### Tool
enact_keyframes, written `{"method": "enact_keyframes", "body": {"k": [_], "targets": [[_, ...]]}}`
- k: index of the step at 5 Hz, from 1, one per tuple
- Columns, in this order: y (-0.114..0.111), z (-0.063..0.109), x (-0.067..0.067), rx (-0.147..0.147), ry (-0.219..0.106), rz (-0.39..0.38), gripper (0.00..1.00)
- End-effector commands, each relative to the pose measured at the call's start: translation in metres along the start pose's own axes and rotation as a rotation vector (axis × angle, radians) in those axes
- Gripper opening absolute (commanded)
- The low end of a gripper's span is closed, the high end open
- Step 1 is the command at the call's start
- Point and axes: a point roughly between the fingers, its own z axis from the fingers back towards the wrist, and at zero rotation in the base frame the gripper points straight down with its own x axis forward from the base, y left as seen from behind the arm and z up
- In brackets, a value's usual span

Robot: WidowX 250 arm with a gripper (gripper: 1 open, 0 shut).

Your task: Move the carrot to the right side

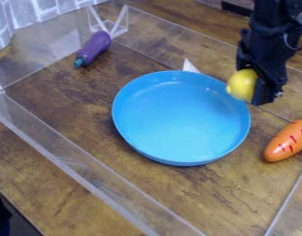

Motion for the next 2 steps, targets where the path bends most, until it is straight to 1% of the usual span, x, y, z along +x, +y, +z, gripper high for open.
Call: {"method": "enact_keyframes", "body": {"k": [1, 2], "targets": [[0.0009, 0.0199, 0.0226, 0.026, -0.084, -0.015, 1.0], [0.0007, 0.0206, 0.0236, 0.029, -0.086, -0.018, 1.0]]}}
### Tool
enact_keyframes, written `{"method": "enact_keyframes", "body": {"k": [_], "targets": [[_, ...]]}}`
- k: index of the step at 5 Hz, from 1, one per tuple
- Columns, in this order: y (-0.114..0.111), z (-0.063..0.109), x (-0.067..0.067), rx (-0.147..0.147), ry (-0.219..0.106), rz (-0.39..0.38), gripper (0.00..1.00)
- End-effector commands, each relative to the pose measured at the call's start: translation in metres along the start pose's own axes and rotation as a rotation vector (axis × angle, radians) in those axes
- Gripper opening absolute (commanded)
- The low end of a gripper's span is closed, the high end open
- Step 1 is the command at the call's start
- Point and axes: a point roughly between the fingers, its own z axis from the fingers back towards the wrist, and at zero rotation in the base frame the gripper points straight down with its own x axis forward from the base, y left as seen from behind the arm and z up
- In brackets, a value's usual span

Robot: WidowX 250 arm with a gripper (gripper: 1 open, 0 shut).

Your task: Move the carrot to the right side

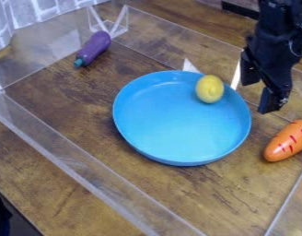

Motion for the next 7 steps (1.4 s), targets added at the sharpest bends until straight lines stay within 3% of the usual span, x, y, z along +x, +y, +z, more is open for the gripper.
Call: {"method": "enact_keyframes", "body": {"k": [1, 7], "targets": [[0.0038, 0.0246, 0.0181, 0.035, -0.066, -0.009, 1.0], [0.0026, 0.0238, 0.0127, 0.055, -0.055, -0.002, 1.0]]}}
